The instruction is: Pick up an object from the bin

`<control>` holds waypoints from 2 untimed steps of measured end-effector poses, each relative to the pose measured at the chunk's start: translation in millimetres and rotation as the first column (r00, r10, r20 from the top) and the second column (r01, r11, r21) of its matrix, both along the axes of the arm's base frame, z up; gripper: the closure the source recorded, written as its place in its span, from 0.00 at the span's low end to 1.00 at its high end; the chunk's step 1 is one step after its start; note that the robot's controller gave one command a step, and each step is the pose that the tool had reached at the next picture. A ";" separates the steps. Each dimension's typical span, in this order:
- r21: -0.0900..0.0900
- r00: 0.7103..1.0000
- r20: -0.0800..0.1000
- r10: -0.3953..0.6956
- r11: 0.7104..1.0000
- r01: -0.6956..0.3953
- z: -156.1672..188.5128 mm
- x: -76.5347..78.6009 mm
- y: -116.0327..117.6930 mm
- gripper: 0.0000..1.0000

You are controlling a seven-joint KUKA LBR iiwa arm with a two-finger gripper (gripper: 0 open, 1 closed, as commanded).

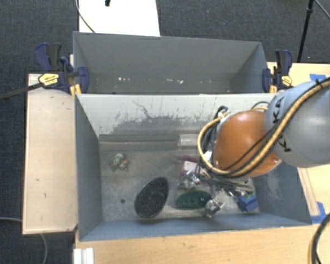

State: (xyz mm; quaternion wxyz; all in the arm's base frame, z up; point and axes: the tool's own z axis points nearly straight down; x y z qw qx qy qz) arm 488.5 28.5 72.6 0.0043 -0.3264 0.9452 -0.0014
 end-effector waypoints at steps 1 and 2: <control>-0.004 0.994 0.009 0.107 0.994 -0.107 1.3 -4.8 9.2 0.00; 0.000 0.994 0.005 0.108 0.994 -0.108 0.7 -6.8 10.9 1.00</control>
Offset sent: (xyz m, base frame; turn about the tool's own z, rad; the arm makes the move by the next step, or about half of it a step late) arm -0.0110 0.0112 -0.0026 -0.1109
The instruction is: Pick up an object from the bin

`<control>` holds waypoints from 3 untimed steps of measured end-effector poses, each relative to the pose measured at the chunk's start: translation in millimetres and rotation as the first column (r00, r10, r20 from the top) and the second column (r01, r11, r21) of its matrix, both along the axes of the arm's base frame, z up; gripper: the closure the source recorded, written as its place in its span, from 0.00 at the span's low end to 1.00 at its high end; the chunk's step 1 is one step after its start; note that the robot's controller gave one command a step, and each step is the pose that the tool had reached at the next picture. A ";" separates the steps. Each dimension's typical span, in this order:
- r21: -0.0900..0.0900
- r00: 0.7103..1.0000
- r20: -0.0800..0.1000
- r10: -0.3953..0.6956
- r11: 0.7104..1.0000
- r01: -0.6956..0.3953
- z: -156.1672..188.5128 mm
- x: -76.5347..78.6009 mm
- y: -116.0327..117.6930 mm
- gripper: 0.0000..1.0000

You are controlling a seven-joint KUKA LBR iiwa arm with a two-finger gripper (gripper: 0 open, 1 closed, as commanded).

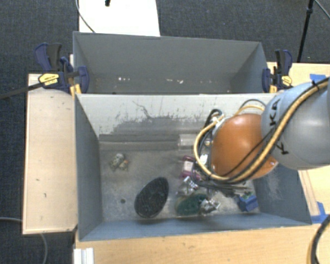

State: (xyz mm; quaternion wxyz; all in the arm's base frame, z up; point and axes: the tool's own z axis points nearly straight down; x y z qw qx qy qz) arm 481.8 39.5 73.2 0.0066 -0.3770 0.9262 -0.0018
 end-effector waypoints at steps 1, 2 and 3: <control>0.000 1.000 -0.010 -0.005 1.000 0.005 16.0 0.9 0.1 1.00; 0.000 1.000 -0.008 -0.012 1.000 0.012 45.2 1.8 0.2 1.00; 0.000 1.000 -0.006 -0.019 1.000 0.019 99.2 3.4 0.3 1.00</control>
Offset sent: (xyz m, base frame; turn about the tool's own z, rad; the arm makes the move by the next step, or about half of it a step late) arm 0.0000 0.0000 0.0150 0.0000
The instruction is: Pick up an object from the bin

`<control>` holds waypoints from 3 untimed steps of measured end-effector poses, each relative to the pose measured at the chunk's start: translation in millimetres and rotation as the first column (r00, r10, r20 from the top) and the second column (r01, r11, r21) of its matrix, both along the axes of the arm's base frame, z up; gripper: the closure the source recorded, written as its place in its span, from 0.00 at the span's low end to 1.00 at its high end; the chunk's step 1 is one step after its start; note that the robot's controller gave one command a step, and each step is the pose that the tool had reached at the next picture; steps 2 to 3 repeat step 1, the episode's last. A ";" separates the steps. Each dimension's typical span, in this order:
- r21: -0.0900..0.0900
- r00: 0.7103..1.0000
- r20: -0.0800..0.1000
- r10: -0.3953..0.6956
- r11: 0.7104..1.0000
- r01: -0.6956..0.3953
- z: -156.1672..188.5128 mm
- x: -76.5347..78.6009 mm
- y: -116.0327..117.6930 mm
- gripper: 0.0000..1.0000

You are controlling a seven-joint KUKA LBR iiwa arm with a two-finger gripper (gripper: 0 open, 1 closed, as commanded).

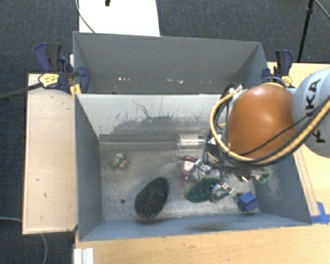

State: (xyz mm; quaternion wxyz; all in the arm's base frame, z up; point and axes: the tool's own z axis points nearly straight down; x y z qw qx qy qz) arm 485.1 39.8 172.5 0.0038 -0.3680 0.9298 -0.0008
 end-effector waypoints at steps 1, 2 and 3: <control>0.000 1.000 -0.002 -0.011 1.000 0.011 19.1 1.0 0.2 1.00; 0.000 1.000 -0.002 -0.011 1.000 0.011 19.1 1.0 0.2 1.00; 0.000 1.000 -0.002 -0.011 1.000 0.011 19.1 1.0 0.2 1.00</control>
Offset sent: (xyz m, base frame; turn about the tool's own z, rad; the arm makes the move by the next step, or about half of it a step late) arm -0.0001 0.0000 0.0178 0.0000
